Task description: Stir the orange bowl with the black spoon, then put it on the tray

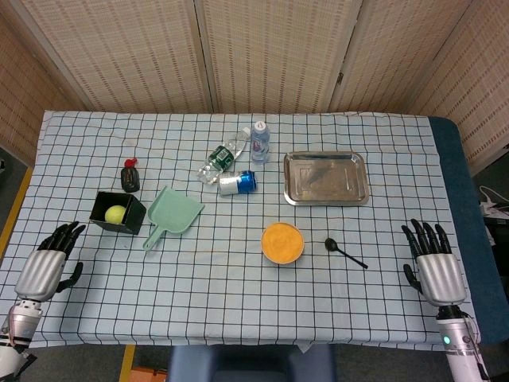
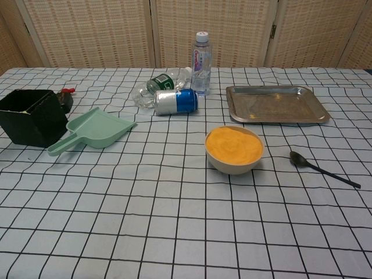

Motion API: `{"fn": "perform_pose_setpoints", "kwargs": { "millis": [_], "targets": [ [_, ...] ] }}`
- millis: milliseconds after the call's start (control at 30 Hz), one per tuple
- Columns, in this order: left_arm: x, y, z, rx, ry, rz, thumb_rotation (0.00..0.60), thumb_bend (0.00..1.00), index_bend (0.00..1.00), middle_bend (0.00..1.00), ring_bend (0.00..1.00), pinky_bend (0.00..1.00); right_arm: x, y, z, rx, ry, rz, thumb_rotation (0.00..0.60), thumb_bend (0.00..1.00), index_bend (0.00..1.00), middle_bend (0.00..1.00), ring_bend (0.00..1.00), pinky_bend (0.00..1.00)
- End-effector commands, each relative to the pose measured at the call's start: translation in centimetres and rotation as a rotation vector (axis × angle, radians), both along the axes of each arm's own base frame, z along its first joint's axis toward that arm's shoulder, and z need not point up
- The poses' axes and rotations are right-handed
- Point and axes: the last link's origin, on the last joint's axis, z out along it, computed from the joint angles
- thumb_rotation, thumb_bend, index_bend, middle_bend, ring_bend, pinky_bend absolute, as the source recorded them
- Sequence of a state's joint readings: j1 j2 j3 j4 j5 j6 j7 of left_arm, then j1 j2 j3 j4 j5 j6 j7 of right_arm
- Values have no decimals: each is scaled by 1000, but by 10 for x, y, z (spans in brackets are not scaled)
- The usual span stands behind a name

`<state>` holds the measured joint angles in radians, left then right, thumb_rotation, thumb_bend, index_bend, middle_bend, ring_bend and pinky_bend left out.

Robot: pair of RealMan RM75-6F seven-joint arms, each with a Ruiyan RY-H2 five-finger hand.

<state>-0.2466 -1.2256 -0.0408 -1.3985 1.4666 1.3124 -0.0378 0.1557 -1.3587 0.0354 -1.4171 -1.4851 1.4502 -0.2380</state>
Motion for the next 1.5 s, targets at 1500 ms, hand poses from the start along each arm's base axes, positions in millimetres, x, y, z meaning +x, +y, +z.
{"fn": "perform_pose_setpoints", "kwargs": {
  "millis": [1500],
  "targets": [
    [-1, -5, 26, 3, -138, -46, 600, 488, 0, 0, 0, 209, 50, -82, -123, 192, -224, -270, 600, 315, 450, 0, 0, 0]
  ]
}}
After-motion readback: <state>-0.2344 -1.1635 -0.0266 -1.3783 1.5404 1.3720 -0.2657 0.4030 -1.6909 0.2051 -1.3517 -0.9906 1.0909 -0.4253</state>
